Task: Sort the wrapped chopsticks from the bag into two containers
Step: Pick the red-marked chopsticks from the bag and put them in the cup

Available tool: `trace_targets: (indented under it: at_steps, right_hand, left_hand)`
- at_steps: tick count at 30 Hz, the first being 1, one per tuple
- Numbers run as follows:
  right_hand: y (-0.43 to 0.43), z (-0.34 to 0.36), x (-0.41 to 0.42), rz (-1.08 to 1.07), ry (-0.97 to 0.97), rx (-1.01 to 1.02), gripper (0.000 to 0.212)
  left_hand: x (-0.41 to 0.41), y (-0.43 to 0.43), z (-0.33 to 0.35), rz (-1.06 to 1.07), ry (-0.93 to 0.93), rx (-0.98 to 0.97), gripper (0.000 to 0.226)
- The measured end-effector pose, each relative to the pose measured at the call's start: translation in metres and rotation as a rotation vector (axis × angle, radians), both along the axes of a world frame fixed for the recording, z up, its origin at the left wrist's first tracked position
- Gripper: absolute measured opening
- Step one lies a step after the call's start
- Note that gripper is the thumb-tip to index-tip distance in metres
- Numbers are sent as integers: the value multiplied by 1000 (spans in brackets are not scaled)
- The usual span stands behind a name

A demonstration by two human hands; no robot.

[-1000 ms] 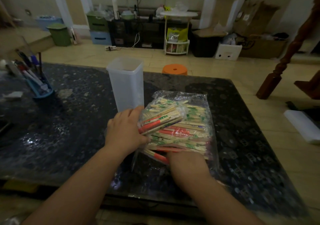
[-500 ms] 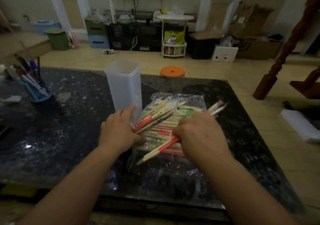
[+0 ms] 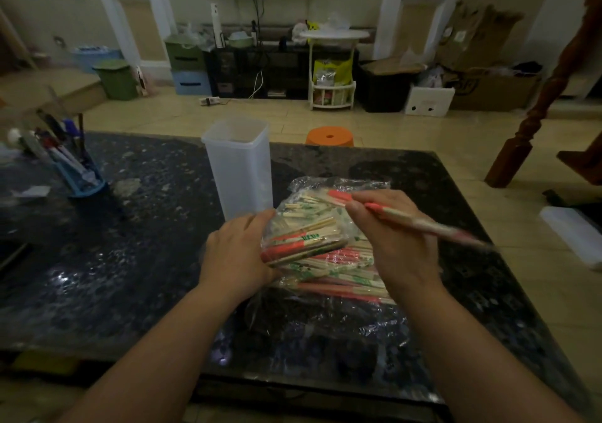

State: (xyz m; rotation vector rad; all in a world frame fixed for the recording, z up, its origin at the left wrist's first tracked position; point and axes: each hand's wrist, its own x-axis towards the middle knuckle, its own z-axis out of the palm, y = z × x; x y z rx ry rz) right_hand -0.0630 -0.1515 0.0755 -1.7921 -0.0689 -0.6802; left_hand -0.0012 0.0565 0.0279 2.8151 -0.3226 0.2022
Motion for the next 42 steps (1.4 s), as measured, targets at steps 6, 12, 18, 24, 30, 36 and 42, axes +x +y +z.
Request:
trace_targets:
  at_steps: [6,12,18,24,30,36,42]
  right_hand:
    - [5,-1,4,97,344,388,9]
    - [-1,-1,5,183,380,421,14]
    - [0,-2,7,31,391,464,26]
    - [0,-2,10,-48,326,448,7]
    - [2,0,9,147,507,623,10]
    - [3,-1,12,24,435,458,15]
    - [1,-2,9,53,388,584,24]
  left_hand:
    - [-1,-2,-2,-39,-39,-56,103]
    - [0,-4,-4,-57,-62,-47,101]
    - [1,-6,-6,-74,-63,-49,100]
    - [0,-5,-8,-104,-88,22,100]
    - [0,-6,-11,-126,-132,46,96]
    - [0,-7,-9,-108,-105,12,98]
    - [2,-8,-9,-97,-90,19,101]
